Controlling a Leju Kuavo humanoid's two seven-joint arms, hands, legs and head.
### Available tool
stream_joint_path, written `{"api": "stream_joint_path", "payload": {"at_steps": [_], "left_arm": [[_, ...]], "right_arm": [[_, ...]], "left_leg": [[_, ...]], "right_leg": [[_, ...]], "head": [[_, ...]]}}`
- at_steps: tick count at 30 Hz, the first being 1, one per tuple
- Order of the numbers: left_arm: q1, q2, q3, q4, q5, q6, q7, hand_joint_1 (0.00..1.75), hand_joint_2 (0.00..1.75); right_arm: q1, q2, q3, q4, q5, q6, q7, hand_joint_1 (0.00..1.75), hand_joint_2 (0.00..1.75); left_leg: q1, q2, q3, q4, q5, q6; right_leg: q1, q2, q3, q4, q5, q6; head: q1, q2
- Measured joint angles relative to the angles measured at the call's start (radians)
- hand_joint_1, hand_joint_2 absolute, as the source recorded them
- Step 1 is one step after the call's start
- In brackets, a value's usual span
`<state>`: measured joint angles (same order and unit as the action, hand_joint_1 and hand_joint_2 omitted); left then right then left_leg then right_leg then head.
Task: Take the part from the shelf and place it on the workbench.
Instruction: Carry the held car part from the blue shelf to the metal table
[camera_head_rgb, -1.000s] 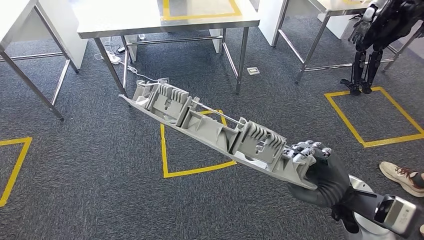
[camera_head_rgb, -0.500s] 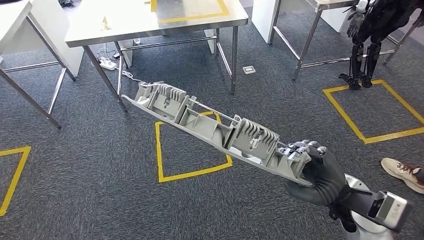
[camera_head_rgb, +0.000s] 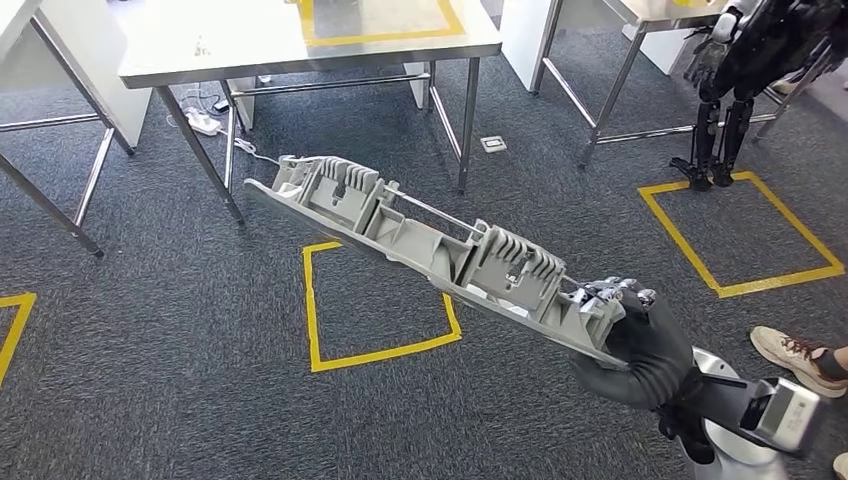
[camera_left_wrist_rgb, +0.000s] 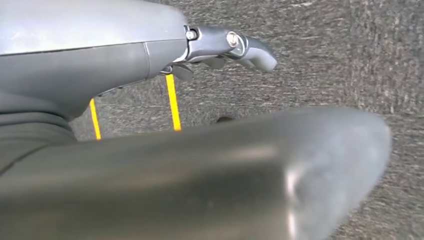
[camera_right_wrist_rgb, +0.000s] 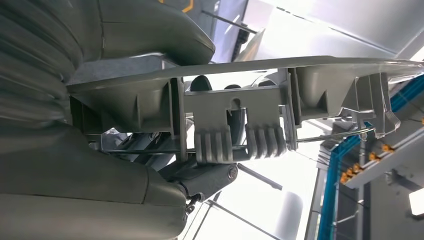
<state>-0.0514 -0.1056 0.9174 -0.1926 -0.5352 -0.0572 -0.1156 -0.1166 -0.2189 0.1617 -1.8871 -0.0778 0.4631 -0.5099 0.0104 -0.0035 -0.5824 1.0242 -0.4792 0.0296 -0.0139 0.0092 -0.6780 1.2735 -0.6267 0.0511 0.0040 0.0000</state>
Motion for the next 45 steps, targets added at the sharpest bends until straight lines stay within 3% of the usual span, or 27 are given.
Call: {"api": "stream_joint_path", "payload": {"at_steps": [1,2,4,6,10,12,15,16,17,19,21,23,26,28,30,31,32,33,35,37,39,42,43,45], "left_arm": [[0.001,0.0,0.0,0.0,0.0,0.0,0.0,0.0,0.0],[0.001,-0.001,0.0,0.0,0.0,0.0,0.0,0.0,0.0],[0.002,-0.002,0.0,0.0,0.0,0.0,0.0,0.0,0.0],[0.0,-0.004,0.0,0.0,0.0,0.0,-0.001,0.0,0.0],[-0.002,-0.003,0.0,0.0,-0.001,0.0,-0.001,0.0,0.0],[-0.002,-0.003,0.0,-0.001,-0.001,0.0,-0.001,0.0,0.0],[-0.001,-0.004,0.001,-0.001,-0.002,0.0,0.0,0.0,0.0],[0.001,-0.004,0.001,-0.001,-0.002,0.0,0.001,0.0,0.0],[0.002,-0.004,0.002,-0.001,-0.002,0.0,0.001,0.0,0.0],[0.004,-0.004,0.004,-0.001,-0.002,0.0,0.002,0.0,0.0],[0.002,-0.005,0.006,0.0,-0.003,0.0,0.002,0.0,0.0],[-0.001,-0.006,0.007,0.0,-0.003,0.0,0.002,0.0,0.0],[-0.001,-0.008,0.007,0.0,-0.009,-0.002,0.002,0.0,0.0],[-0.002,-0.009,0.008,0.0,-0.013,-0.004,0.002,0.0,0.0],[-0.003,-0.009,0.008,0.0,-0.014,-0.004,0.002,0.0,0.0],[-0.002,-0.009,0.008,0.0,-0.014,-0.004,0.002,0.0,0.0],[0.0,-0.009,0.008,0.0,-0.013,-0.004,0.002,0.0,0.0],[0.001,-0.01,0.009,0.0,-0.012,-0.004,0.002,0.0,0.0],[0.002,-0.011,0.011,0.0,-0.011,-0.004,0.001,0.0,0.0],[0.001,-0.013,0.014,0.0,-0.011,-0.004,-0.001,0.0,0.0],[0.001,-0.014,0.016,0.0,-0.011,-0.004,-0.001,0.0,0.0],[0.002,-0.014,0.016,0.0,-0.011,-0.004,-0.001,0.0,0.0],[0.001,-0.014,0.016,-0.001,-0.011,-0.004,-0.001,0.0,0.0],[0.001,-0.015,0.017,0.0,-0.011,-0.004,-0.001,0.0,0.0]], "right_arm": [[0.001,0.0,0.0,0.002,0.005,-0.003,0.002,1.75,1.75],[0.001,-0.001,0.0,0.004,0.011,-0.006,0.005,1.75,1.75],[0.001,-0.002,0.0,0.006,0.021,-0.012,0.009,1.75,1.75],[0.0,-0.002,0.0,0.007,0.025,-0.015,0.011,1.75,1.75],[-0.003,-0.004,0.0,0.007,0.026,-0.014,0.012,1.75,1.75],[-0.006,-0.006,0.001,0.007,0.025,-0.012,0.014,1.75,1.75],[-0.008,-0.006,0.001,0.007,0.025,-0.01,0.015,1.75,1.75],[-0.008,-0.006,0.001,0.008,0.025,-0.009,0.015,1.75,1.75],[-0.008,-0.006,0.001,0.008,0.024,-0.008,0.016,1.75,1.75],[-0.01,-0.007,0.001,0.009,0.024,-0.007,0.016,1.75,1.75],[-0.014,-0.007,0.001,0.01,0.023,-0.007,0.016,1.75,1.75],[-0.021,-0.008,0.001,0.011,0.022,-0.006,0.018,1.75,1.75],[-0.028,-0.009,0.002,0.011,0.019,-0.007,0.023,1.75,1.75],[-0.027,-0.012,0.002,0.011,0.015,-0.008,0.021,1.75,1.75],[-0.019,-0.014,0.002,0.011,0.014,-0.012,0.011,1.75,1.75],[-0.013,-0.015,0.002,0.011,0.016,-0.013,0.003,1.75,1.75],[-0.008,-0.016,0.002,0.011,0.019,-0.013,-0.005,1.75,1.75],[-0.005,-0.017,0.002,0.01,0.022,-0.013,-0.013,1.75,1.75],[-0.004,-0.017,0.003,0.006,0.022,-0.012,-0.02,1.75,1.75],[-0.005,-0.018,0.003,0.0,0.02,-0.011,-0.022,1.75,1.75],[-0.006,-0.018,0.003,-0.005,0.019,-0.011,-0.022,1.75,1.75],[-0.006,-0.018,0.004,-0.011,0.019,-0.011,-0.022,1.75,1.75],[-0.007,-0.018,0.004,-0.013,0.019,-0.011,-0.022,1.75,1.75],[-0.007,-0.018,0.004,-0.014,0.018,-0.01,-0.024,1.75,1.75]], "left_leg": [[0.0,0.0,0.005,0.001,-0.005,0.0],[0.0,-0.001,0.011,0.001,-0.011,-0.001],[0.0,-0.006,0.027,0.003,-0.023,-0.007],[-0.002,-0.013,0.034,0.004,-0.034,-0.016],[-0.002,-0.019,0.038,0.0,-0.043,-0.037],[-0.003,-0.014,0.019,0.05,-0.069,-0.046],[0.0,-0.008,-0.088,0.241,-0.141,-0.053],[0.0,-0.007,-0.117,0.281,-0.142,-0.055],[0.001,-0.006,-0.128,0.281,-0.122,-0.055],[0.002,0.009,-0.098,0.177,-0.034,-0.054],[-0.003,0.044,-0.054,0.061,0.024,-0.046],[-0.008,0.058,-0.044,0.026,0.025,-0.031],[-0.006,0.033,-0.04,0.021,0.019,-0.009],[-0.002,0.019,-0.031,0.018,0.014,0.004],[-0.003,0.007,-0.023,0.018,0.006,0.011],[-0.004,0.0,-0.018,0.018,0.001,0.012],[-0.005,-0.006,-0.011,0.018,-0.004,0.012],[-0.005,-0.012,-0.003,0.018,-0.01,0.01],[-0.005,-0.019,0.016,0.018,-0.024,0.005],[-0.007,-0.022,0.026,0.019,-0.036,-0.005],[-0.007,-0.023,0.029,0.015,-0.042,-0.017],[-0.009,-0.015,0.026,0.039,-0.06,-0.036],[-0.009,-0.012,0.009,0.078,-0.079,-0.041],[-0.006,-0.008,-0.058,0.205,-0.134,-0.048]], "right_leg": [[0.0,0.0,-0.027,0.029,0.005,0.001],[-0.001,-0.001,-0.034,0.018,0.031,0.001],[-0.001,0.001,0.007,-0.103,0.121,-0.002],[0.001,0.011,0.055,-0.218,0.168,-0.011],[0.004,0.007,0.074,-0.25,0.161,-0.034],[-0.001,-0.003,0.086,-0.258,0.157,-0.047],[-0.001,-0.021,0.106,-0.26,0.141,-0.058],[-0.001,-0.026,0.113,-0.259,0.134,-0.057],[-0.001,-0.03,0.122,-0.259,0.127,-0.055],[-0.002,-0.041,0.144,-0.259,0.111,-0.049],[0.003,-0.05,0.16,-0.257,0.094,-0.039],[0.011,-0.06,0.165,-0.258,0.084,-0.029],[0.009,-0.066,0.171,-0.251,0.068,-0.012],[0.006,-0.04,0.134,-0.171,0.029,-0.004],[0.005,-0.021,0.047,-0.031,-0.018,-0.002],[0.005,-0.018,0.007,0.021,-0.025,-0.002],[0.005,-0.017,-0.018,0.04,-0.011,-0.003],[0.005,-0.017,-0.022,0.017,0.025,-0.006],[0.006,-0.017,0.016,-0.113,0.124,-0.015],[0.012,-0.016,0.055,-0.218,0.17,-0.024],[0.018,-0.014,0.063,-0.239,0.164,-0.033],[0.01,-0.012,0.074,-0.25,0.162,-0.048],[0.007,-0.013,0.081,-0.254,0.161,-0.054],[0.006,-0.016,0.092,-0.255,0.152,-0.06]], "head": [[0.0,0.0],[0.001,0.0],[0.003,0.0],[0.005,0.0],[0.004,0.0],[-0.001,0.0],[-0.007,0.0],[-0.007,0.0],[-0.008,0.0],[-0.009,0.0],[-0.012,0.0],[-0.012,0.0],[-0.008,0.0],[-0.004,0.0],[0.0,0.0],[0.001,0.0],[0.002,0.0],[0.003,0.0],[0.005,0.0],[0.006,0.0],[0.006,0.0],[0.004,0.0],[0.002,0.0],[-0.002,0.0]]}}
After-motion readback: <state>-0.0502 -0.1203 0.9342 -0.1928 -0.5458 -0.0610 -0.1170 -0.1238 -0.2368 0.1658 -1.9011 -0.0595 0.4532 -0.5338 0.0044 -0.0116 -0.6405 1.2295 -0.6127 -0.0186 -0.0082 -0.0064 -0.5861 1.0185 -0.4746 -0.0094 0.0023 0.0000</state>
